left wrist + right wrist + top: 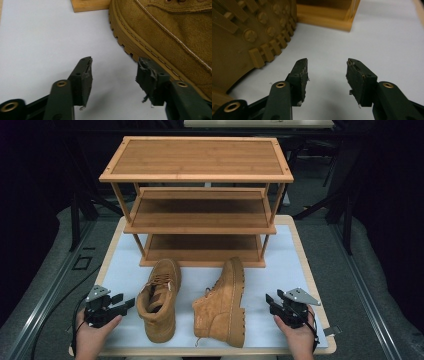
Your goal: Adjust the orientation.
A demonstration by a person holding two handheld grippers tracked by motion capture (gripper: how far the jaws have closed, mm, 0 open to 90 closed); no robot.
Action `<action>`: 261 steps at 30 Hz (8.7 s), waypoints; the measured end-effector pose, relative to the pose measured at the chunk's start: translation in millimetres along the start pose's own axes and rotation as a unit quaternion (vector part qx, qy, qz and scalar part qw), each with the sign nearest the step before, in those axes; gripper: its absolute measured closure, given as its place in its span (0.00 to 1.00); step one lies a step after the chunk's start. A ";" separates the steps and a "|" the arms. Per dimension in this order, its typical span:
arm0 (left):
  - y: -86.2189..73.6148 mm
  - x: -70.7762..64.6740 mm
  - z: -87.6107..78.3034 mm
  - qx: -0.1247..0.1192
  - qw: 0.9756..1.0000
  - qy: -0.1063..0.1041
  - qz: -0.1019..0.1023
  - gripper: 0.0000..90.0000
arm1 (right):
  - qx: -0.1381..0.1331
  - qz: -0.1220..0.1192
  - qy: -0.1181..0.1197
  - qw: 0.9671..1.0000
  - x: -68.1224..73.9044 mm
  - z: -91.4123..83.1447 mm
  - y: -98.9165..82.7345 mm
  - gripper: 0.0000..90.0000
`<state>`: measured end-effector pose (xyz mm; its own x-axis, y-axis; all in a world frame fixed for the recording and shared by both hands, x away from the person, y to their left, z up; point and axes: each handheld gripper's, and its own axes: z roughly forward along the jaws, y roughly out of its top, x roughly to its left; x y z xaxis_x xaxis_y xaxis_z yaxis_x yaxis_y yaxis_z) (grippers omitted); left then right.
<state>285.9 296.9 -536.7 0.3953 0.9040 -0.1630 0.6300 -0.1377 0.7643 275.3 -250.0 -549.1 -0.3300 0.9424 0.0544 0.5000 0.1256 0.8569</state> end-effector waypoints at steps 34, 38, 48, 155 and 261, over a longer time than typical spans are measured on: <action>37.9 -15.7 -28.1 0.053 0.998 -0.045 -0.010 0.50 | 0.033 -0.011 -0.005 0.999 5.7 3.3 -0.8 0.51; 54.7 -24.9 -41.4 0.050 0.998 -0.041 0.010 0.53 | 0.030 0.005 0.025 0.999 5.1 3.4 -0.5 0.54; 86.2 -41.8 -58.6 0.074 0.995 -0.052 0.032 0.65 | 0.017 -0.004 0.005 1.000 7.1 1.0 -0.3 0.57; 132.4 -54.0 5.0 0.423 0.906 0.019 0.007 0.78 | 0.030 0.070 0.031 0.997 -4.4 5.4 -5.7 0.53; 244.9 -66.8 -151.3 0.278 0.943 -0.138 -0.118 0.90 | 0.024 0.091 0.023 0.995 -10.1 6.7 -8.3 0.53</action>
<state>312.6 264.1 -244.3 0.3115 0.8069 -0.5019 0.9448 -0.2068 0.2540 279.8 -258.5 -560.2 -0.2659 0.9359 0.2312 0.5919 -0.0308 0.8054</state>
